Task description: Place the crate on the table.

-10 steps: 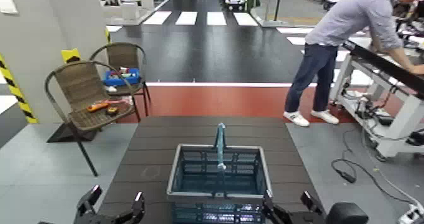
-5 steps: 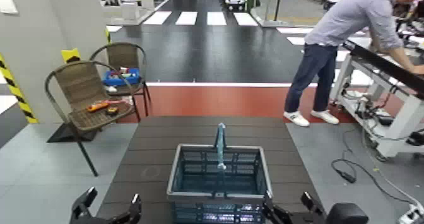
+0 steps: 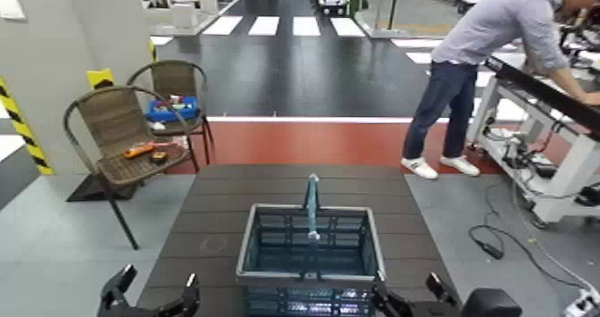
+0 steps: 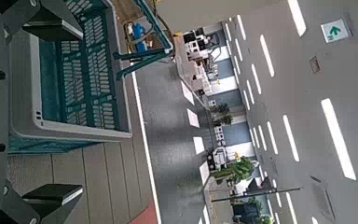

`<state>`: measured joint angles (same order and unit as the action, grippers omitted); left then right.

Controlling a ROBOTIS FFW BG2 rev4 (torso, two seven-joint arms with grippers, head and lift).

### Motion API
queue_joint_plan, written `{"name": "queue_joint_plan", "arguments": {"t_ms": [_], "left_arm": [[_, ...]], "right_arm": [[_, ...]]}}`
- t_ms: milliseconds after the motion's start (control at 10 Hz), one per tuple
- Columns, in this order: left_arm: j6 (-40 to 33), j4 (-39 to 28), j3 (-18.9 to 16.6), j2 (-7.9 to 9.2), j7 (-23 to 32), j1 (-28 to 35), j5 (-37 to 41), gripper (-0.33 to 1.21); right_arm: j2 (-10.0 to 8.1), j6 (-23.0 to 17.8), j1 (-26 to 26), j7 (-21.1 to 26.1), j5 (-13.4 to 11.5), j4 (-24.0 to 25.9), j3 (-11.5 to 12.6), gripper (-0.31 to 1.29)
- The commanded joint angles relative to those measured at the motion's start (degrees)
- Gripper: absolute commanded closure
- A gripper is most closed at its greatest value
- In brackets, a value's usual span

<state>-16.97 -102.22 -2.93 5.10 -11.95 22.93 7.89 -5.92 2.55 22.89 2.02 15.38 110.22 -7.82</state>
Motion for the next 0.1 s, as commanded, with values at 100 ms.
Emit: {"name": "queue_joint_plan", "arguments": {"t_ms": [100], "left_arm": [[-0.3,0.1,-0.1,-0.35,0.1,-0.1,-0.3,0.11]], "right_arm": [[0.12,-0.1,0.2,0.0,-0.1,0.1,0.0,0.15]]}}
